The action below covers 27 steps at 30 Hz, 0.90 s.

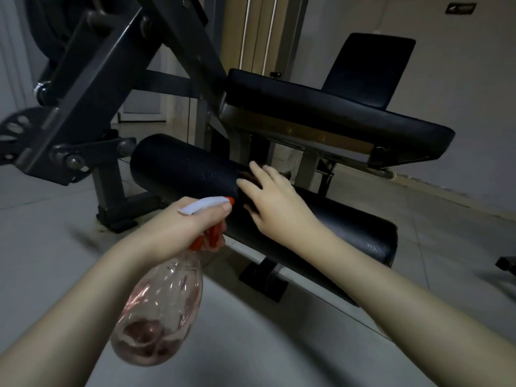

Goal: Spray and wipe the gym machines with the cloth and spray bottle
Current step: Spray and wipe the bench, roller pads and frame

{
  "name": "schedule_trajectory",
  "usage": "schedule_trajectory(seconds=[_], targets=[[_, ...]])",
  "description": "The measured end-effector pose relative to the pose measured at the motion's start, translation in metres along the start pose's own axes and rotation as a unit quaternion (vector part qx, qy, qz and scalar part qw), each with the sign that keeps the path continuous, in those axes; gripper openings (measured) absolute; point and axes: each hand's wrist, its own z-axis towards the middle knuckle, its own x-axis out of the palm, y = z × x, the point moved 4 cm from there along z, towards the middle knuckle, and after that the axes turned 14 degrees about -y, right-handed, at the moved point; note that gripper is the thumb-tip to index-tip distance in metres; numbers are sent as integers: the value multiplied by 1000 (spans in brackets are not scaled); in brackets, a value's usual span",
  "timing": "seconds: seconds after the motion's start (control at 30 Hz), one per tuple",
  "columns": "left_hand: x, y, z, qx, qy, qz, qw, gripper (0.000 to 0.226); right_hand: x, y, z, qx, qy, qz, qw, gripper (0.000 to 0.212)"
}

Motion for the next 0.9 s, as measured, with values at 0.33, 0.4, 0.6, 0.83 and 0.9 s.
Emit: schedule_trajectory(seconds=[0.33, 0.4, 0.6, 0.83, 0.9], targets=[[-30, 36, 17, -7, -70, 27, 997, 51, -1, -5, -33, -51, 22, -50, 997, 61], [-33, 43, 20, -9, -75, 34, 997, 51, 15, 6, -9, -59, 10, -47, 997, 60], [-40, 55, 26, -53, -135, 26, 989, 50, 54, 45, 70, -89, 20, -30, 995, 53], [-44, 63, 33, -57, -165, 9, 985, 46, 33, 33, 45, -52, 61, -20, 997, 53], [-45, 66, 29, -45, -170, 7, 984, 44, 20, 26, 29, -45, 78, -20, 996, 53]])
